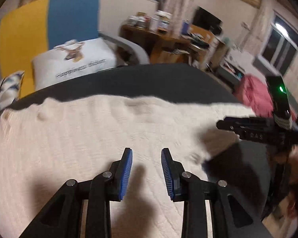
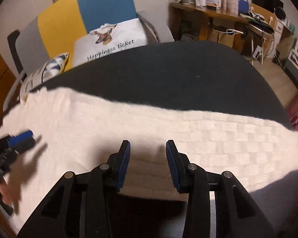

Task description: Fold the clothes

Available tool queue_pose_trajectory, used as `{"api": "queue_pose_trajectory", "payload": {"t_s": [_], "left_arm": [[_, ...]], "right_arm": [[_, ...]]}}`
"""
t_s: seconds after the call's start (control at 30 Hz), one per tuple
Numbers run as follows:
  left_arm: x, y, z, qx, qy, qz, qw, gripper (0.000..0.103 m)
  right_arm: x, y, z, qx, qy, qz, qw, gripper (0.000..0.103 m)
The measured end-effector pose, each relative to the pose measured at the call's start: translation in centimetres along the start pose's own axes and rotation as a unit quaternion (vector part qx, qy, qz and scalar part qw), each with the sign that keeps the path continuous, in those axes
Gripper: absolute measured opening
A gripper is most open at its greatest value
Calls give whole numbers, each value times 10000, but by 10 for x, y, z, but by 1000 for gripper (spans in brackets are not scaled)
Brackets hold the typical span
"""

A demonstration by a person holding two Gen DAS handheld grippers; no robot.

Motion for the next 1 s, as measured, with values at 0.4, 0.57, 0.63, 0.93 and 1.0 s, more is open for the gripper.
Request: {"api": "queue_pose_trajectory", "payload": {"t_s": [0.4,0.57,0.63,0.93,1.0], "left_arm": [[22,11,-29,297,130,298,9990,31],[30,20,-68,731,406,386,9958,31],[38,28,-71,789,385,567,9945,31],[23,18,-48,292,486,118,9983,31],[28,21,-44,130,526,223,9983,31]], "right_arm": [[-3,18,-32,-13,461,-138,9988,60],[-9,20,-50,-94,941,-65,9955,60],[4,22,-63,75,915,2,9958,65],[-27,19,-146,778,1054,-139,9913,66],[-22,28,-170,825,1207,97,9892,66]]}}
Point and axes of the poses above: each gripper's, at about its wrist camera, not at the fingertips, and x roughly the way its jaws point, z to its left, y to its underside, the point moved 8 cm from there along x, roughly the way its jaws point
